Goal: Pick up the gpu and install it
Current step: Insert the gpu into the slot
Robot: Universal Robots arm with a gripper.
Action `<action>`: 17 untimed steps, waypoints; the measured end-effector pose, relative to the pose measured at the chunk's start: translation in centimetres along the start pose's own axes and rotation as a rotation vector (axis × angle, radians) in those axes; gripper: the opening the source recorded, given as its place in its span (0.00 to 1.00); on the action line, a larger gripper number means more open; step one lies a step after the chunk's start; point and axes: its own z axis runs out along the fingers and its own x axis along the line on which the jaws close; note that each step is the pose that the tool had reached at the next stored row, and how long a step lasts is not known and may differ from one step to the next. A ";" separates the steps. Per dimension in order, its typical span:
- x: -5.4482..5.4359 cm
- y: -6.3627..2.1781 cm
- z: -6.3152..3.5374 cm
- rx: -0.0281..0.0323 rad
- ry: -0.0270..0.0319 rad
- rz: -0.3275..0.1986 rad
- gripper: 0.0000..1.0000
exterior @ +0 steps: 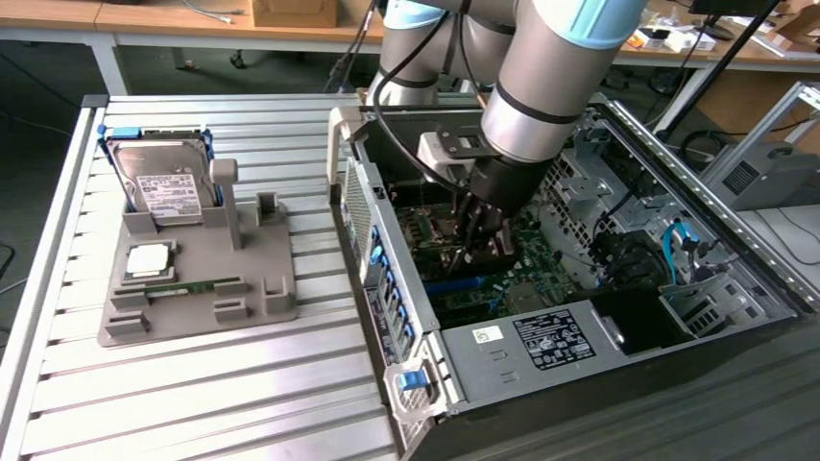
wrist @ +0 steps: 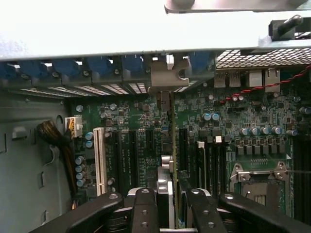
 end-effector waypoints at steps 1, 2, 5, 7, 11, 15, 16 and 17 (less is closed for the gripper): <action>0.0 0.03 0.05 0.0000 0.0001 0.000 0.27; 0.0 0.06 0.10 -0.0001 0.0002 0.000 0.27; 0.0 0.08 0.31 0.0000 0.0000 0.000 0.27; 0.0 0.09 0.47 0.0000 0.0000 0.000 0.27; 0.0 0.13 0.72 0.0000 0.0000 0.000 0.27; 0.0 0.14 0.79 0.0000 0.0000 0.000 0.27; 0.0 0.14 0.81 0.0000 0.0000 0.000 0.27; 0.0 0.16 0.81 0.0000 0.0001 0.000 0.27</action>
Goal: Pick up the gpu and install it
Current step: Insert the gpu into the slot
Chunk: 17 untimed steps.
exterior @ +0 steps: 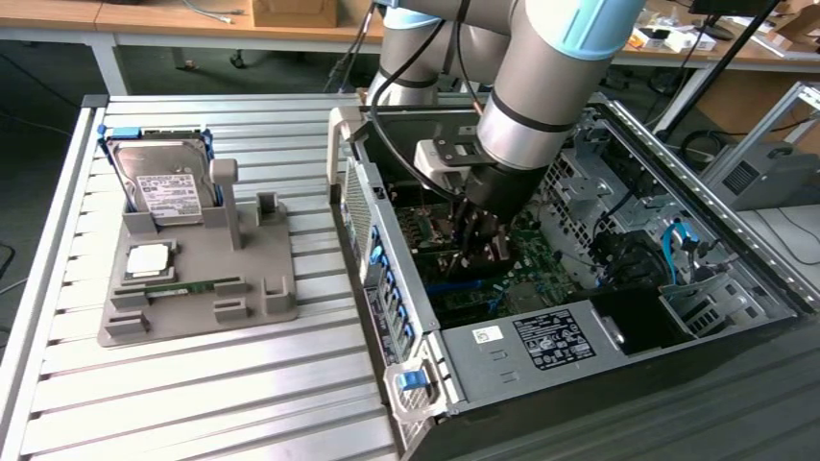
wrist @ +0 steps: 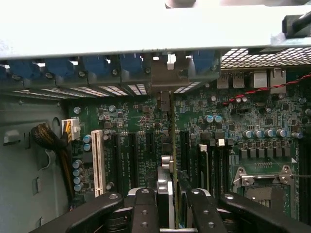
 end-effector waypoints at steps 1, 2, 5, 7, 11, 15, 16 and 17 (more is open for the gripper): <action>0.0 0.03 0.01 0.0000 0.0000 0.000 0.27; 0.0 0.06 0.03 0.0000 0.0000 0.000 0.27; 0.0 0.16 0.09 0.0000 -0.0001 0.000 0.27; 0.0 0.18 0.14 0.0000 0.0000 0.000 0.27; 0.0 0.20 0.53 0.0000 0.0001 0.000 0.27; 0.1 0.19 0.75 0.0000 0.0000 0.001 0.27; 0.1 0.19 0.76 0.0000 0.0000 0.001 0.27; 0.1 0.19 0.77 0.0000 0.0000 0.001 0.27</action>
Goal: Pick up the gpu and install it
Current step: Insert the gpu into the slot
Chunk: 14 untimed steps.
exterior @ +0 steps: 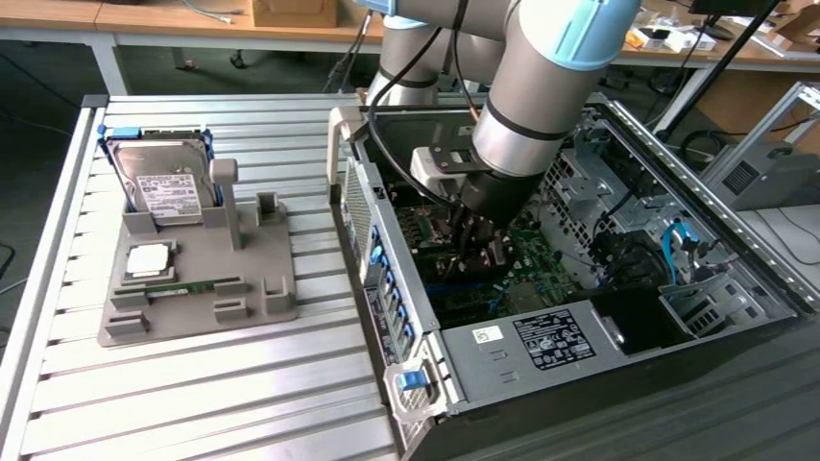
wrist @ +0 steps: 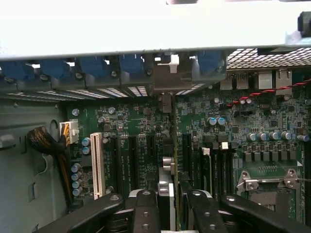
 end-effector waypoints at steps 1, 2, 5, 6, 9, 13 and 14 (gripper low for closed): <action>0.0 0.00 0.00 0.0000 0.0000 0.000 0.27; 0.0 0.00 0.01 0.0000 0.0000 -0.003 0.27; 0.0 -0.04 0.02 0.0000 0.0003 -0.008 0.27; 0.0 -0.10 0.06 0.0004 -0.0004 -0.010 0.27; 0.0 -0.15 0.04 0.0001 0.0002 -0.010 0.27; 0.0 -0.16 -0.02 -0.0001 0.0005 -0.011 0.27; 0.0 -0.15 -0.13 0.0000 0.0005 -0.011 0.27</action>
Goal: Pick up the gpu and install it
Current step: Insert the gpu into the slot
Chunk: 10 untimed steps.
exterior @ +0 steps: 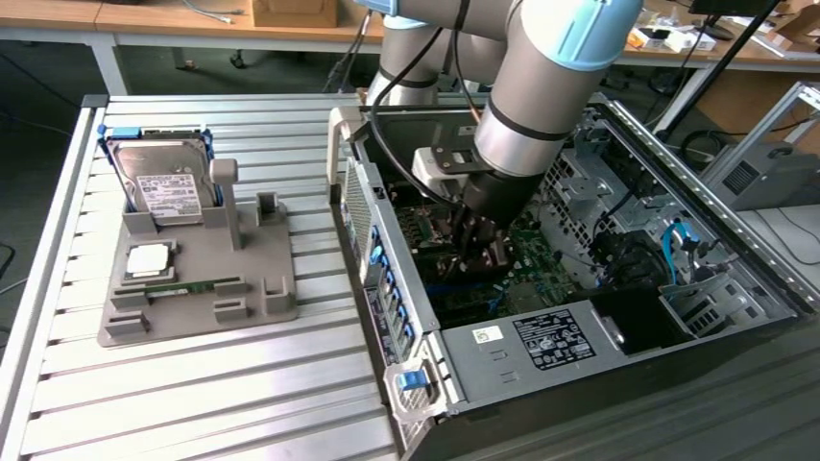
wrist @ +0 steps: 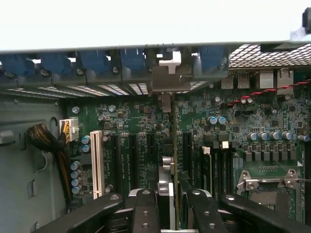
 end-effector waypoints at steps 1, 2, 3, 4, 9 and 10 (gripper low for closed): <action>0.0 0.01 -0.13 0.0001 -0.0002 0.000 0.27; 0.0 0.00 -0.27 0.0001 -0.0002 0.000 0.27; 0.0 -0.02 -0.37 0.0001 -0.0001 0.000 0.27; 0.0 -0.07 -0.41 0.0001 -0.0003 0.000 0.27; 0.0 -1.48 -0.47 -0.0027 -0.0004 0.000 0.27; 0.0 -1.54 -0.47 -0.0027 -0.0004 0.000 0.27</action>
